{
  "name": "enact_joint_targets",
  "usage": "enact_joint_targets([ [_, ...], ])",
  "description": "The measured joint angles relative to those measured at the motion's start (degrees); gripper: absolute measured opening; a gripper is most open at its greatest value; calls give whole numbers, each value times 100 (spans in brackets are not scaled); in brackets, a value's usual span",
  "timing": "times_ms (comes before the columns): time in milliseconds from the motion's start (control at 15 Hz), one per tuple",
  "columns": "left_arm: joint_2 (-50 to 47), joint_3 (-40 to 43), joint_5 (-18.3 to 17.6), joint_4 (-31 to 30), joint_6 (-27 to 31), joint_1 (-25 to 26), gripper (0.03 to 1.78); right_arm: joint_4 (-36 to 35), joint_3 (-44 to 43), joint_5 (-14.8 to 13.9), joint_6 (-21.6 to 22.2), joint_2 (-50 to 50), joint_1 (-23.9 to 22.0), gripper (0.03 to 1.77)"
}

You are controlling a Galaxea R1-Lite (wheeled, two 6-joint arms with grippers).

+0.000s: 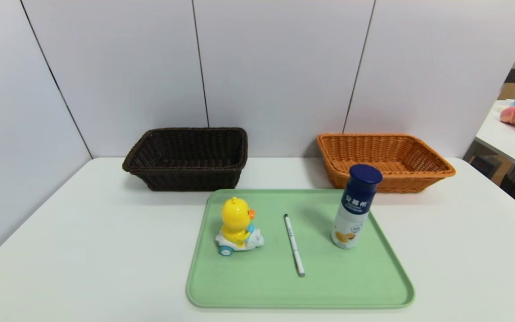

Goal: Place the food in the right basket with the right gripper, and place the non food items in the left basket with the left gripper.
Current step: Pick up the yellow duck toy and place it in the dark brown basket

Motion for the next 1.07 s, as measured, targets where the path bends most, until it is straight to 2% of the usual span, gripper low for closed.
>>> enact_joint_targets([
  [533,0,-73,-16,69,-91,0,169,49,-30,11,-119,0,0,170],
  [667,0,-261,-44,345,-116,0,169,77,-156,50,-119,0,0,170],
  [800,2,-490,-79,764,-122,0,169,514,-575,96,-105,2,0,170],
  [1067,313,-991,-85,1053,-127,-2,169,1952,-1521,336,-100,185,0,170],
])
